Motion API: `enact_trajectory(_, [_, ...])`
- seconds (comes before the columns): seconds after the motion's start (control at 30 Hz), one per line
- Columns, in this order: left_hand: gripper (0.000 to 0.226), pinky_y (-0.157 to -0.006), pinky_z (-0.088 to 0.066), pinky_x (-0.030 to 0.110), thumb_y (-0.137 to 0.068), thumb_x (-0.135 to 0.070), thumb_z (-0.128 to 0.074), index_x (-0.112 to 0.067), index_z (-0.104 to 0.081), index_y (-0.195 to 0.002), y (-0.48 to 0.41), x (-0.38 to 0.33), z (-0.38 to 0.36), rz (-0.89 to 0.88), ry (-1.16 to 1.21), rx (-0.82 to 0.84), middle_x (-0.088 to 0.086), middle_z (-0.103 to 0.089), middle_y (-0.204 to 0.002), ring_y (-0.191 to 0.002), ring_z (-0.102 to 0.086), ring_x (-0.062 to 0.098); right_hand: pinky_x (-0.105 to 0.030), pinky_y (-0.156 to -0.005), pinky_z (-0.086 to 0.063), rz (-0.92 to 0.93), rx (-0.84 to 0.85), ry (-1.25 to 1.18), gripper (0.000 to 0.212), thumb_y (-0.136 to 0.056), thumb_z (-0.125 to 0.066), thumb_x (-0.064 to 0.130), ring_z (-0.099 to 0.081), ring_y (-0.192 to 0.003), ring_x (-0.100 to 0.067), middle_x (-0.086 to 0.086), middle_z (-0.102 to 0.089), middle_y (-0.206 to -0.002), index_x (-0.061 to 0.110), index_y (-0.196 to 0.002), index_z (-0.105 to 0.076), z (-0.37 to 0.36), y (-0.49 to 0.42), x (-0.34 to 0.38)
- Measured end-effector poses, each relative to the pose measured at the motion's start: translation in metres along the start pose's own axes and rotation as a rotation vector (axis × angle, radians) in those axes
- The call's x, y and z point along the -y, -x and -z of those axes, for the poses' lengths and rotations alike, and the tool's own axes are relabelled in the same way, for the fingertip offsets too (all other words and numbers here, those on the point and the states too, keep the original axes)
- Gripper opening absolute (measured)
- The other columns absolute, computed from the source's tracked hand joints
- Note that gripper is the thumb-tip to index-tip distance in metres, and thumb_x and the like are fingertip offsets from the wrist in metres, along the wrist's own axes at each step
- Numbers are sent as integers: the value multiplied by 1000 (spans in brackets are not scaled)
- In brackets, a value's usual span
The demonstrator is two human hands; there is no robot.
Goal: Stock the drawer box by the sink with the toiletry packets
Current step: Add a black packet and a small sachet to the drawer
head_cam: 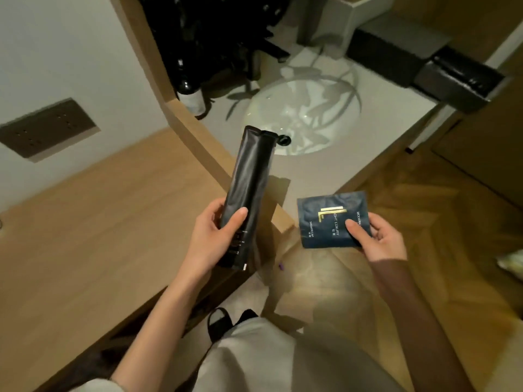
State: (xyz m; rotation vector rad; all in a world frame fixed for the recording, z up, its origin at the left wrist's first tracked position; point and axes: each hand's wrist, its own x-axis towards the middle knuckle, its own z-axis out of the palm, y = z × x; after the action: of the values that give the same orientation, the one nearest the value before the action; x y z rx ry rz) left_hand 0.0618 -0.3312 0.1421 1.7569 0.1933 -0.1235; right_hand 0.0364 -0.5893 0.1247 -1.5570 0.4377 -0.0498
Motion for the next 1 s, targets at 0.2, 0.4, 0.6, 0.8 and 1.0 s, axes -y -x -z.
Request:
enact_trajectory(0.2, [22, -77, -55, 33, -87, -29, -64, -20, -64, -107, 14, -22, -124, 14, 29, 139, 3, -70, -100, -90, -68, 19, -18, -73, -56, -59, -115, -73, 18, -91, -58, 5, -70, -82, -14, -7, -72, -97, 9, -109, -63, 122, 0, -13])
enact_trajectory(0.4, [27, -79, -57, 38, -88, -29, -62, -18, -61, -113, -6, -52, -214, 39, 16, 267, 5, -70, -102, -89, -69, 20, -18, -75, -54, -57, -188, -70, 17, -92, -59, 10, -70, -87, -10, 2, -74, -95, 19, -104, -66, 202, -21, 0])
enact_trajectory(0.6, [23, -72, -54, 34, -88, -25, -64, -18, -60, -109, -61, -57, -290, 75, 76, 254, 6, -72, -99, -86, -69, 22, -9, -64, -49, -29, -191, 7, 17, -94, -56, 12, -69, -81, 1, 6, -74, -94, 22, -105, -65, 251, -88, 18])
enact_trajectory(0.8, [39, -61, -53, 17, -88, -24, -63, -28, -52, -125, -140, -78, -370, 88, 161, 220, -1, -69, -106, -83, -71, 8, -21, -77, -53, 13, -169, 99, 18, -93, -58, 15, -67, -94, -7, 5, -71, -104, 25, -108, -64, 295, -196, 48])
enact_trajectory(1.0, [46, -84, -53, 24, -89, -23, -63, -35, -46, -130, -229, -128, -435, -2, 184, 133, -16, -65, -107, -98, -66, 1, -22, -78, -55, 93, -131, 172, 18, -92, -60, 19, -65, -93, -3, 13, -69, -100, 27, -108, -63, 324, -315, 101])
